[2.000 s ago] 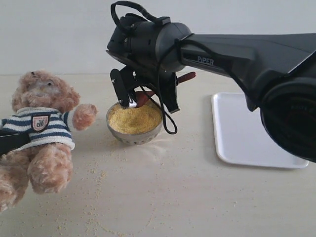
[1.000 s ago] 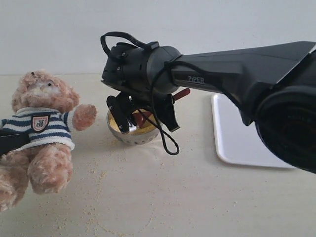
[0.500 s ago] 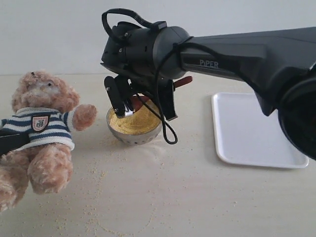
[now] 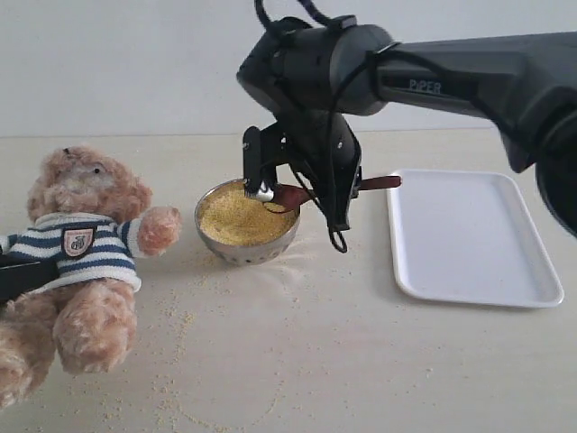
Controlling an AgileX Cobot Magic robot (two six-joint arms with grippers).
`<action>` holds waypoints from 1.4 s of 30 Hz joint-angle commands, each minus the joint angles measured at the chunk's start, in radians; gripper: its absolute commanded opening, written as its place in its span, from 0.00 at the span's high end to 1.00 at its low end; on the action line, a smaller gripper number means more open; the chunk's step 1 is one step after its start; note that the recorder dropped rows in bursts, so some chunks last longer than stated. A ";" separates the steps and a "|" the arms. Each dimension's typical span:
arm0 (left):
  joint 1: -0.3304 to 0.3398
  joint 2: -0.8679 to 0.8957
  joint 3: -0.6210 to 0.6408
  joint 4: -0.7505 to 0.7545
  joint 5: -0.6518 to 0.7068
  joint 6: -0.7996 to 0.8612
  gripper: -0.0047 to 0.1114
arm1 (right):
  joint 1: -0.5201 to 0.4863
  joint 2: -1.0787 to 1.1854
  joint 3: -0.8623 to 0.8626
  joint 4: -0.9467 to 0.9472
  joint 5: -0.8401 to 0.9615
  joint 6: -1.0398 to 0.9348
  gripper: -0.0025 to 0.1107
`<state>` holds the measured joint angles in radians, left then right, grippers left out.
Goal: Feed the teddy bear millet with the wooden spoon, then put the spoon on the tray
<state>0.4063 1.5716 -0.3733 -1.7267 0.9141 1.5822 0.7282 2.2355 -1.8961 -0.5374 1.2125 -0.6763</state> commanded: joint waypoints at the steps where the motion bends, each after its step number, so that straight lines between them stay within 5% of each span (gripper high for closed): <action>1: 0.003 -0.010 0.014 0.007 0.106 -0.041 0.92 | -0.040 -0.051 0.000 0.077 0.009 -0.007 0.98; 15: -0.138 -0.010 0.018 0.064 -0.029 -0.186 0.92 | -0.007 -0.121 -0.003 0.215 -0.027 0.006 0.98; 27: -0.138 -0.010 0.024 0.060 0.042 -0.246 0.92 | 0.116 -0.143 -0.123 0.309 -0.084 0.002 0.98; 42: -0.138 -0.010 0.024 0.052 0.083 -0.281 0.92 | 0.218 -0.093 -0.130 0.143 -0.134 0.014 0.98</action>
<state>0.2785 1.5704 -0.3504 -1.6565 0.9517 1.3097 0.9391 2.1371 -2.0204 -0.3440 1.1036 -0.6684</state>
